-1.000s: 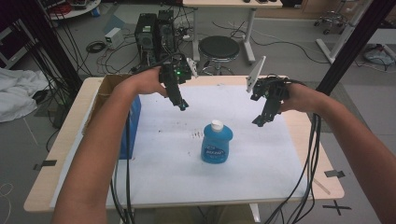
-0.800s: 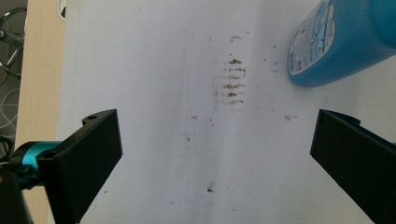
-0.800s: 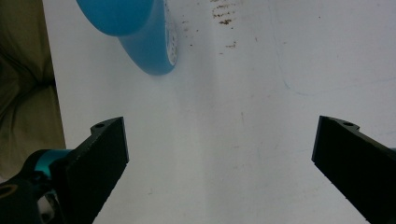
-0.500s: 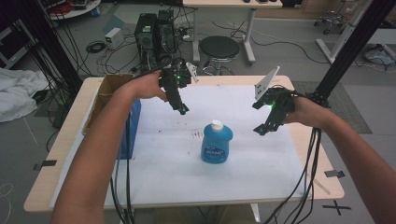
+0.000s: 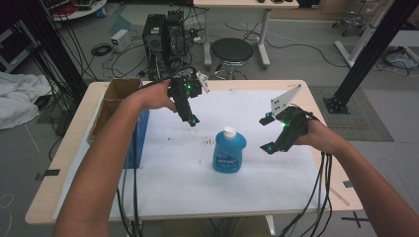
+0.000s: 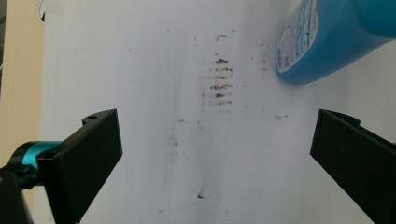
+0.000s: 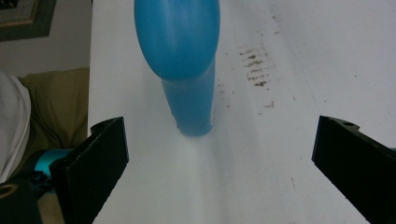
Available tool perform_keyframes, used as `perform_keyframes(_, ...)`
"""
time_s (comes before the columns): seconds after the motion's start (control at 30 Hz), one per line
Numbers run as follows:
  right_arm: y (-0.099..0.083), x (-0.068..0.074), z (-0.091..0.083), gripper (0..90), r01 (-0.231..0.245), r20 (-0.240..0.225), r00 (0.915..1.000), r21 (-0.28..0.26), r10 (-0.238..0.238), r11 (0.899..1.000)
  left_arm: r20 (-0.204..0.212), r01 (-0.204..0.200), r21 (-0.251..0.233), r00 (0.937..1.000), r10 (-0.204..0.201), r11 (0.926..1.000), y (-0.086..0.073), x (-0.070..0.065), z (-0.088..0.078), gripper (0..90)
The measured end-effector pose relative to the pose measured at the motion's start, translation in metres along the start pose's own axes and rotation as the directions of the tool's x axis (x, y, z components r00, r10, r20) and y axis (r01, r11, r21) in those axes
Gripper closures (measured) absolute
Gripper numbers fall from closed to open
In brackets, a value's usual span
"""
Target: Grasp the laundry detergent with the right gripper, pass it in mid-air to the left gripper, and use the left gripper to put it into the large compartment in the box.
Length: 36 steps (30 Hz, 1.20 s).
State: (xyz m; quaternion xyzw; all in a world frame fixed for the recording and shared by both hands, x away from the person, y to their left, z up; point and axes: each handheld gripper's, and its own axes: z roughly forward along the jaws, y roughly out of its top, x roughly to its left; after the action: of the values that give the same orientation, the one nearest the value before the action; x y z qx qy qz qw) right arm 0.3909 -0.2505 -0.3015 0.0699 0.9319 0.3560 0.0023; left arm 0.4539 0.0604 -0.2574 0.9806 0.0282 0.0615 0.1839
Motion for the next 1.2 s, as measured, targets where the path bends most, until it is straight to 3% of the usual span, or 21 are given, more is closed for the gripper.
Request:
perform_keyframes(0.17, -0.009, 0.007, 0.007, 2.7, -0.006, -0.009, 0.9999, -0.060, 0.005, 0.998, 0.015, -0.007, 0.002, 0.9999, 0.007, 1.0000, 0.000, -0.001, 0.003, 2.2)
perform_keyframes(0.67, -0.031, 0.013, 0.034, 2.7, -0.041, -0.030, 0.9989, -0.149, 0.037, 0.988, 0.049, 0.005, 0.017, 0.9988, -0.006, 0.9998, 0.000, -0.001, 0.006, 2.2)
perform_keyframes(1.2, -0.033, 0.016, 0.063, 2.7, -0.035, -0.039, 0.9989, -0.215, 0.028, 0.976, 0.047, 0.008, 0.027, 0.9988, -0.009, 0.9996, 0.000, -0.003, 0.006, 2.2)
